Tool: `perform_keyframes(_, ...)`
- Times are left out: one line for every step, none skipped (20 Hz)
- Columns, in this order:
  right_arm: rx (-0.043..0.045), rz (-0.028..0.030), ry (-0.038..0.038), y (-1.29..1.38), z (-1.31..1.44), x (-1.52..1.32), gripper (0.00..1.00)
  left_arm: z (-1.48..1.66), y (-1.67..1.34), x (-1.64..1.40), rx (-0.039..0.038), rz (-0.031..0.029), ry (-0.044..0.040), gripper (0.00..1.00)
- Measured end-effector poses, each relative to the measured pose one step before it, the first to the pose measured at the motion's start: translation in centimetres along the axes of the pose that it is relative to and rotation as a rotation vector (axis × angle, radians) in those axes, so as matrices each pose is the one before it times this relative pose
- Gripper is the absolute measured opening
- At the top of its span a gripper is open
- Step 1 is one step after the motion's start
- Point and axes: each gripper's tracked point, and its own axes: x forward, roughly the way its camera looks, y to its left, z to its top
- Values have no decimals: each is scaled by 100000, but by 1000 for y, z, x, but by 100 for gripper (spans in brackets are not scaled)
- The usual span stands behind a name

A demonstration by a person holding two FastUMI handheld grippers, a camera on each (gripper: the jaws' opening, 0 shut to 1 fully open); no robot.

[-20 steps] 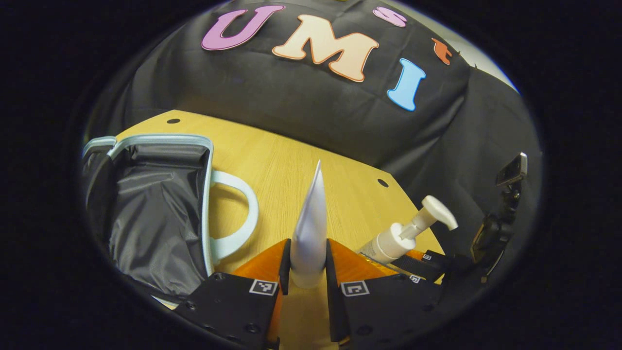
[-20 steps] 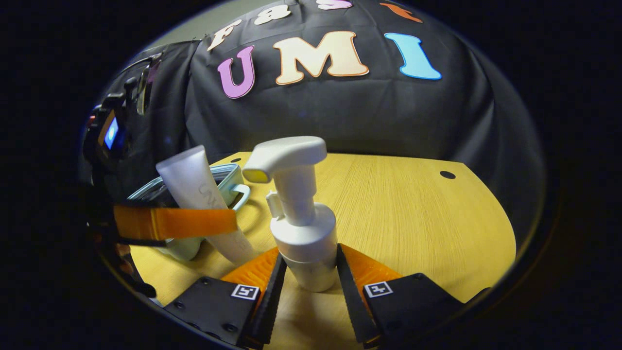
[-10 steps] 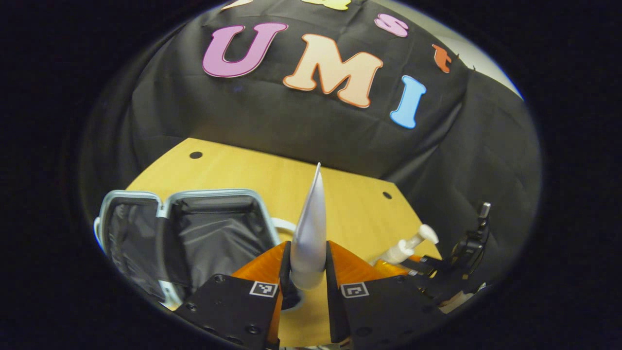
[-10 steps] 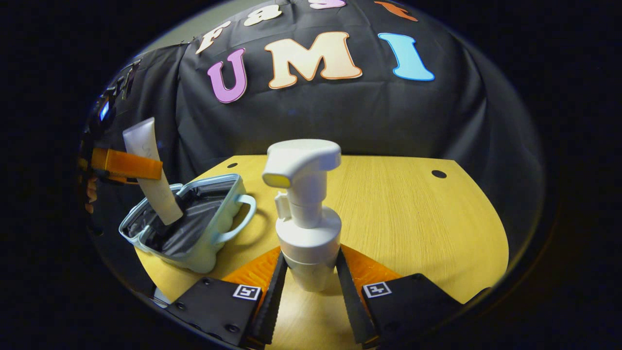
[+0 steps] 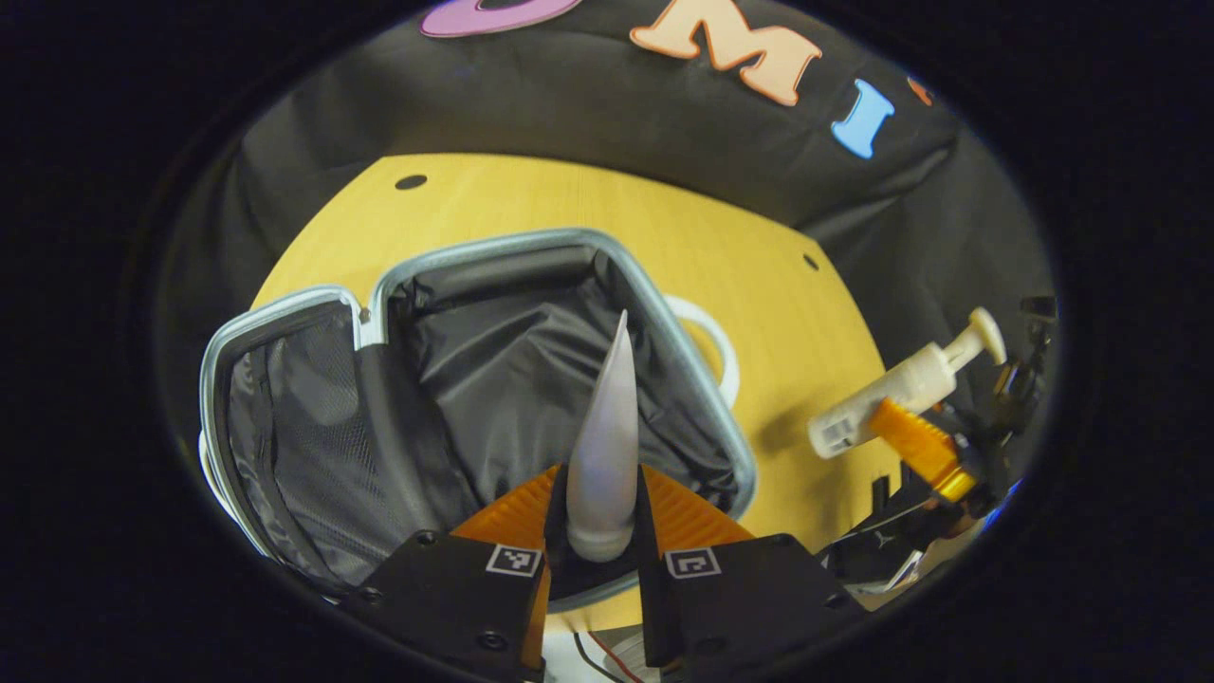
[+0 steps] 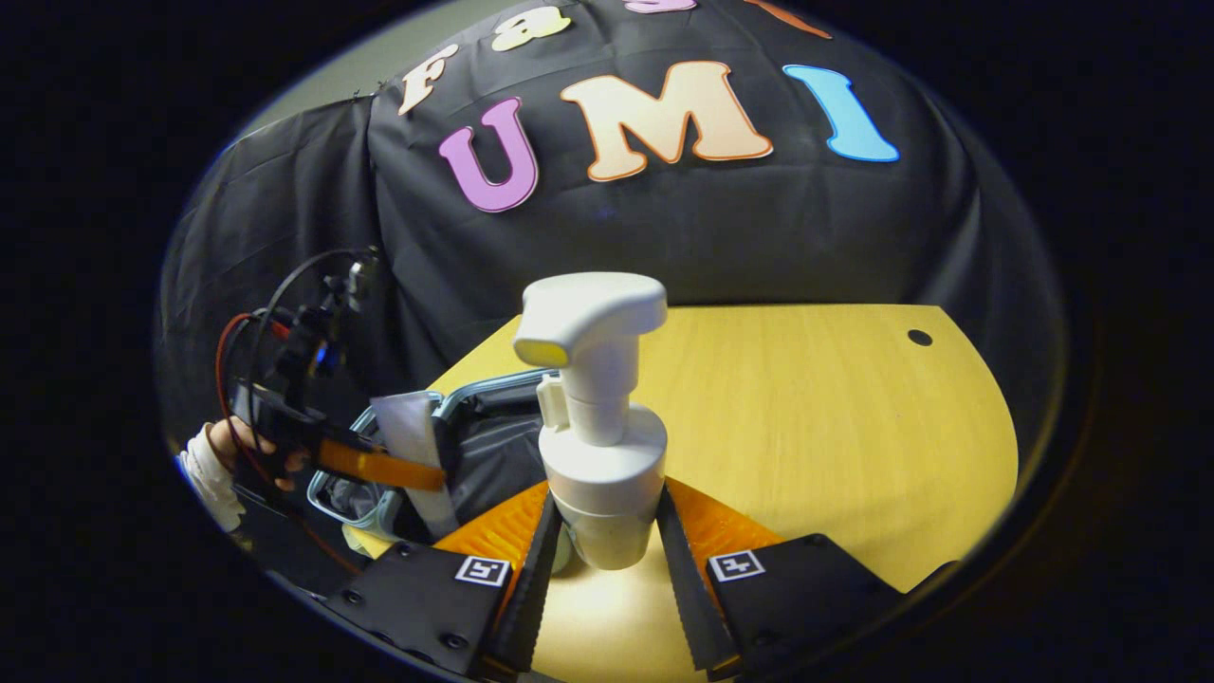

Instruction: First open the suitcase, pack the skin care products into it, and then close the suitcase.

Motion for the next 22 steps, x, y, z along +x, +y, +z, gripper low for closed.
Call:
perform_keyframes(-244,802,849,1222,-168,352,61,-881,343,791,-774,-1714,3702,33)
perform_keyframes(-108,777,992,1174,-72,491,62,-344,139,526,-1628,-1467,1908,33)
perform_keyframes(85,941,1327,1108,-140,397,62,-198,270,352,-2222,-1264,1554,33)
perform_keyframes(-68,870,1137,877,-210,400,62,332,197,373,-2290,-1579,-1018,33)
perform_keyframes(-367,438,1367,848,-218,413,62,316,292,202,-2666,-1175,-241,31)
perform_keyframes(-274,403,1516,593,-239,353,62,380,322,22,-1362,192,-559,35)
perform_keyframes(-270,686,1429,759,-301,525,62,384,482,-131,316,1298,-845,36)
perform_keyframes(-83,683,1194,557,-207,404,62,607,289,-358,1021,1451,-1975,46)
perform_keyframes(2,833,1684,620,-287,678,62,598,246,-352,970,918,-2716,39)
perform_keyframes(-472,586,1629,604,-373,609,62,937,84,-620,1805,26,-3740,53)
perform_keyframes(-1027,719,2164,536,-444,670,59,985,-6,-722,1869,-30,-4474,60)
perform_keyframes(-1206,1110,2677,555,-522,769,59,993,-3,-1035,1877,151,-3905,62)
perform_keyframes(-1099,787,2112,476,-379,749,62,906,110,-1104,1666,16,-4721,67)
perform_keyframes(-633,904,2640,354,-537,509,59,1068,150,-1247,684,342,-4700,75)
perform_keyframes(-572,928,3121,345,-577,781,60,867,126,-1560,-153,148,-4274,72)
perform_keyframes(-868,255,2222,207,-532,784,62,979,483,-1420,-1147,465,-4850,80)
perform_keyframes(-1019,-72,2093,134,-397,598,59,724,864,-1439,-2213,1273,-4002,76)
perform_keyframes(-502,-39,1896,43,-322,727,59,860,1069,-1585,-2476,2055,-4243,77)
perform_keyframes(435,-17,1608,-63,-273,700,59,967,1164,-1761,-2300,2730,-4082,84)
perform_keyframes(680,-379,1540,-151,-370,529,60,1009,1682,-1633,-2059,3774,-3964,80)
perform_keyframes(599,-674,1811,-245,-399,510,59,736,1979,-1620,-2026,4337,-3619,84)
perform_keyframes(1070,-84,649,-13,-155,482,62,491,1973,-1682,-1632,3984,-2561,86)
